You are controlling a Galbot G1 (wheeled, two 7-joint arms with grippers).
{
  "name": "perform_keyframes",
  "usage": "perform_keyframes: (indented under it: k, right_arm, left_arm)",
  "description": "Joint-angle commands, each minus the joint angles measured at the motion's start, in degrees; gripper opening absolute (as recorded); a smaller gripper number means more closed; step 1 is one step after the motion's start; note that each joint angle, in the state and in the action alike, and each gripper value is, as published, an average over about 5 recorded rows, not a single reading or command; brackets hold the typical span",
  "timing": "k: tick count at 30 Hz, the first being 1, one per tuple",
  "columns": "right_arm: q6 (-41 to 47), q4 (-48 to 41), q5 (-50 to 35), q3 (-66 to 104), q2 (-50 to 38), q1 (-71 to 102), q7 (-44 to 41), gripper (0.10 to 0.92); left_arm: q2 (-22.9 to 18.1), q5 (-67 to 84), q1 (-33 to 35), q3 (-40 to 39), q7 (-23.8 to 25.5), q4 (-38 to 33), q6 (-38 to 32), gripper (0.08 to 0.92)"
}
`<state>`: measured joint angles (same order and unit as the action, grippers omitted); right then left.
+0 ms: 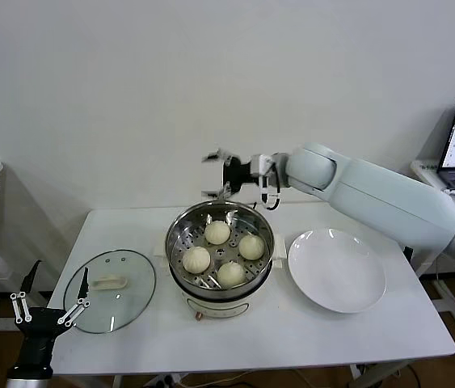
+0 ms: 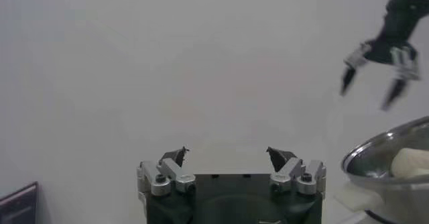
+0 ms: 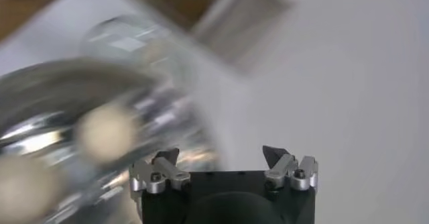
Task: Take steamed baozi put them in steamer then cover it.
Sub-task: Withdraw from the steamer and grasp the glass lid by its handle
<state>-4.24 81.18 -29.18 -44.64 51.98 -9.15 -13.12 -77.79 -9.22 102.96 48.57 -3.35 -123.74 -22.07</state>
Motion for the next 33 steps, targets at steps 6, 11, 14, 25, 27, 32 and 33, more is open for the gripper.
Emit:
perform_keyframes:
  k: [6,11,14,25,27,32,33]
  right_arm:
    - [-14.0,2.7,4.1,49.6,0.4,49.6,25.5,0.823]
    - [-15.4,5.0,6.1,57.9,4.5,60.5,24.4,0.823]
    - [-15.9,6.8,7.3,60.9,7.3,64.8,23.8,0.823]
    - [-16.9,8.9,10.8,64.3,13.2,71.8,23.0,0.823]
    - [-16.9,9.1,11.2,64.7,13.7,72.3,23.0,0.823]
    - [-17.0,9.2,12.3,65.3,14.8,73.1,22.9,0.823]
    - [-17.0,9.2,12.5,65.3,15.0,73.3,22.9,0.823]
  left_arm:
    - [5.0,-31.9,-3.5,-0.4,-12.9,3.7,9.3,0.823]
    - [8.8,-44.7,-3.0,-1.5,-11.3,10.8,8.9,0.823]
    - [10.7,-50.1,-3.5,-3.5,-12.2,15.9,8.9,0.823]
    - [12.4,-59.1,-9.1,-9.0,-15.7,26.3,6.3,0.823]
    - [12.6,-58.7,-10.1,-9.5,-15.7,27.1,6.2,0.823]
    - [13.0,-57.5,-12.7,-10.4,-15.3,29.5,6.1,0.823]
    - [13.1,-57.3,-13.3,-10.5,-15.2,30.0,6.2,0.823]
